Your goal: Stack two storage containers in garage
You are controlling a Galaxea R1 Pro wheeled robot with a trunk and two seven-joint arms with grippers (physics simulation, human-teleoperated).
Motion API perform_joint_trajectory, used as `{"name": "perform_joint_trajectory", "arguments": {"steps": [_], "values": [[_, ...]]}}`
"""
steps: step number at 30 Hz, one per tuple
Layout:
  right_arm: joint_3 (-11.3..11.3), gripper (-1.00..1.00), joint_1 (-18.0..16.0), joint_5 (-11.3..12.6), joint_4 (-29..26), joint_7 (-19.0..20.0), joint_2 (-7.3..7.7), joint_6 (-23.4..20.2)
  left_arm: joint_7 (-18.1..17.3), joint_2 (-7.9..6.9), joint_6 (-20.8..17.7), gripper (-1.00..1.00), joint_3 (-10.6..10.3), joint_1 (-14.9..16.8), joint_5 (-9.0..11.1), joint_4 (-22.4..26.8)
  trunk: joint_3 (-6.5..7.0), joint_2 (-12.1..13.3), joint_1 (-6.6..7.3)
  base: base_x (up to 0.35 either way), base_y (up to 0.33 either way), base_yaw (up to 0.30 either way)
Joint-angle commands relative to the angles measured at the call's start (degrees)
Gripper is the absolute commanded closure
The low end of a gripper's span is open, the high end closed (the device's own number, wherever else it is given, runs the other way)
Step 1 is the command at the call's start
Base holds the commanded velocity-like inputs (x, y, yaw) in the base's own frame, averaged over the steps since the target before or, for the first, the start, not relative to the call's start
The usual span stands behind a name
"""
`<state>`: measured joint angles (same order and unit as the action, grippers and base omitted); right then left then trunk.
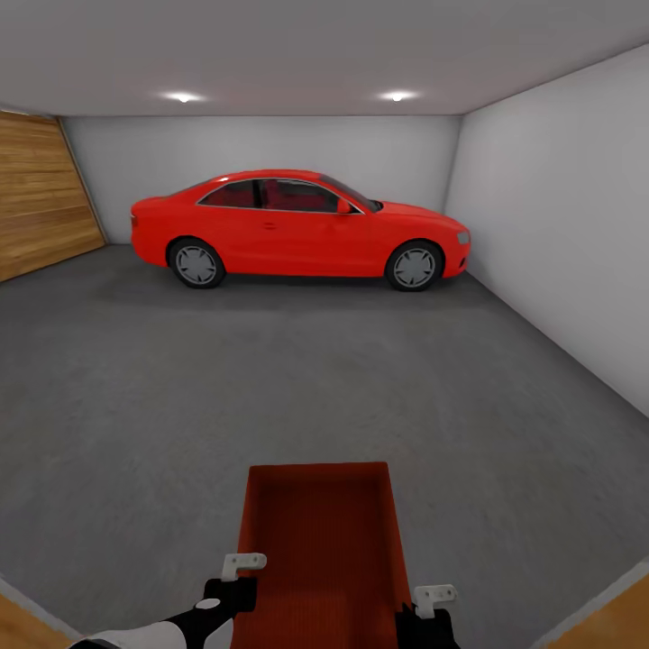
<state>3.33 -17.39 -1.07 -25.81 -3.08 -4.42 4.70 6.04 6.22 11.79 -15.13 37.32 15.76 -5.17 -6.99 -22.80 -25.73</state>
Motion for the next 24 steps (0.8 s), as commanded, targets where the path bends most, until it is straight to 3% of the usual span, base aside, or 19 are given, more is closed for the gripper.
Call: {"name": "perform_joint_trajectory", "arguments": {"steps": [1,16,24], "values": [[0.0,1.00,0.0,0.2,0.2,-0.3,-0.01,0.1,-0.1,1.98,0.3,1.00,1.3,0.1,-1.0,1.8,-0.12,-0.1,-0.06,0.207,0.000,0.000],[0.0,1.00,0.0,0.2,0.2,-0.3,-0.05,0.1,-0.1,2.04,0.3,1.00,1.3,0.1,-1.0,1.8,-0.12,-0.1,-0.06,0.021,0.001,0.000],[0.0,1.00,0.0,0.2,0.2,-0.3,-0.05,0.1,-0.1,1.97,0.3,1.00,1.3,0.1,-1.0,1.8,-0.12,-0.1,-0.06,0.000,0.104,0.000]]}}
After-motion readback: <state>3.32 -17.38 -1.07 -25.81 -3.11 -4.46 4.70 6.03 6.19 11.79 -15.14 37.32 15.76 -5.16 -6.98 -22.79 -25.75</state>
